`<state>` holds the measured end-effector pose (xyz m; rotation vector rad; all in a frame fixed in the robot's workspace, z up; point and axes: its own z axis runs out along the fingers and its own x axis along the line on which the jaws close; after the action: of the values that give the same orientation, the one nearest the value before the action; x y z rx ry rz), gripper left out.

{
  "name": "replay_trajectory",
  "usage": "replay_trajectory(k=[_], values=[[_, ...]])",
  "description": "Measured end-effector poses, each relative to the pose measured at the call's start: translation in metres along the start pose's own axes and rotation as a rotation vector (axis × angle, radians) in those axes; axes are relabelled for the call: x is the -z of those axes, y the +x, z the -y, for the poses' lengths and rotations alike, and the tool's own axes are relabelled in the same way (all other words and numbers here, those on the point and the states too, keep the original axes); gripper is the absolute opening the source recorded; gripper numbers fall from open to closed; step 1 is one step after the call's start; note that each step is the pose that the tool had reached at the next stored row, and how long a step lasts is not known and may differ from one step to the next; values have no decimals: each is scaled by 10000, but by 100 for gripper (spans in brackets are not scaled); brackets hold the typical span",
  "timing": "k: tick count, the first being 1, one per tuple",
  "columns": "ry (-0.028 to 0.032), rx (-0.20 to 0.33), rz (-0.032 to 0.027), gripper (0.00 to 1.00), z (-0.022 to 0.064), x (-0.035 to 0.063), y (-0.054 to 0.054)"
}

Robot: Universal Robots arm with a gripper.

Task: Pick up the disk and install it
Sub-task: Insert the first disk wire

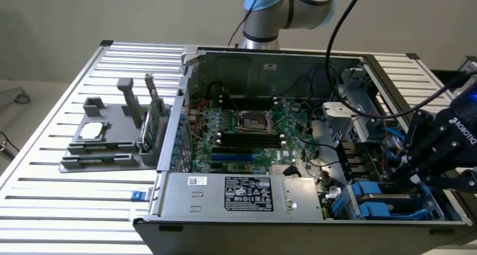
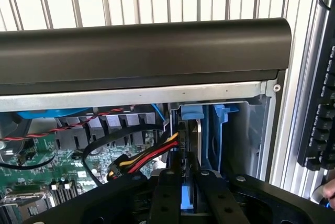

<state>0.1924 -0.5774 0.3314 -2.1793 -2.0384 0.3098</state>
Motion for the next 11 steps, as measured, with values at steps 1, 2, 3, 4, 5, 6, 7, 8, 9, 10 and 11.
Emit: replay_trajectory(k=[1,2,3,4,5,6,7,8,9,10,11], values=[[1,2,-4,16,-1,-3,-6],[1,3,-11,16,-2,-6,-12],[1,4,-15,16,-4,-10,-17],[1,5,-19,16,-5,-13,-22],[2,6,-25,16,-6,-17,-25],[2,7,-29,16,-6,-21,-27],[2,7,-29,16,-7,-23,-28],[2,6,-28,16,-7,-25,-28],[1,6,-28,16,-8,-28,-28],[1,6,-28,16,-9,-30,-28],[2,6,-28,16,-9,-31,-29]])
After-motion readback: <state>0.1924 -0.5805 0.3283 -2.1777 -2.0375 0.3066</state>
